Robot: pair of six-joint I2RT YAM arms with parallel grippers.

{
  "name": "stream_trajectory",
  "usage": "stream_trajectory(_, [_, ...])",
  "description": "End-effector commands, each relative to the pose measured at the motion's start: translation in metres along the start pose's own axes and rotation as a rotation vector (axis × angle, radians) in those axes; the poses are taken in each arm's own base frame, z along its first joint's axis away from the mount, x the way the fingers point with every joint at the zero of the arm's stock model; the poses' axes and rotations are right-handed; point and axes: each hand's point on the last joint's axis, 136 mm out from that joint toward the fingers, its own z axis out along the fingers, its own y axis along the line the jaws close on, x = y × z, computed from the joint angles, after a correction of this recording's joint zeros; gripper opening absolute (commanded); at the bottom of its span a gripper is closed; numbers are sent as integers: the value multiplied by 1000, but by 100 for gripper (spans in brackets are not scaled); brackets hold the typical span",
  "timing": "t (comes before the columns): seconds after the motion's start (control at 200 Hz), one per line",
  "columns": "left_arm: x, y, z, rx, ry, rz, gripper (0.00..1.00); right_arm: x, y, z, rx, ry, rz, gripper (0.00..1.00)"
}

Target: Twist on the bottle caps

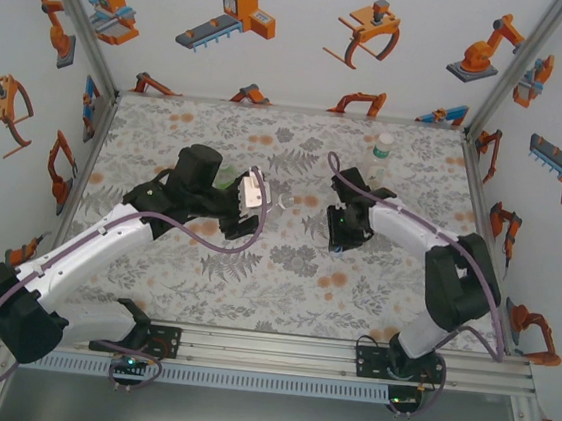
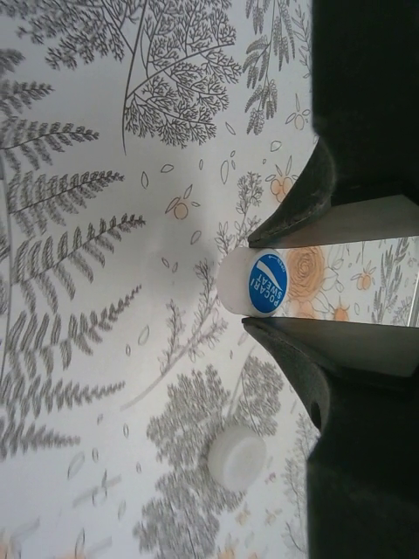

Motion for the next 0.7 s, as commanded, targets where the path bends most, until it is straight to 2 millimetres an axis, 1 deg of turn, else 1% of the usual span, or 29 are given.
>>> stream_trajectory(0.0, [-7,-2,-3,14,-20,9,0,-17,16,-32,-95,-107,-63,22])
stream_trajectory(0.14, [-5,-3,-2,17,-7,15,0,-28,40,-69,-227,-252,-199,17])
stream_trajectory(0.18, [-5,-3,-2,16,-6,16,0,-28,47,-81,-268,-297,-245,16])
stream_trajectory(0.24, [-4,-5,-1,22,-3,19,0,-26,63,-99,-357,-360,-343,13])
stream_trajectory(0.255, [-4,-5,-1,24,-4,20,0,-26,66,-106,-372,-385,-367,12])
stream_trajectory(0.365, [-4,-8,0,39,1,26,0,-16,90,-145,-507,-541,-558,9])
stream_trajectory(0.491, [-4,-13,2,61,-1,35,0,4,107,-189,-586,-741,-818,0])
stream_trajectory(0.531, [-5,-15,1,68,-5,40,0,9,111,-202,-599,-795,-883,0])
stream_trajectory(0.611, [-6,-19,2,86,-14,48,0,18,116,-223,-607,-872,-995,0])
stream_trajectory(0.696, [-8,-25,1,111,-28,57,0,26,120,-239,-618,-917,-1086,0])
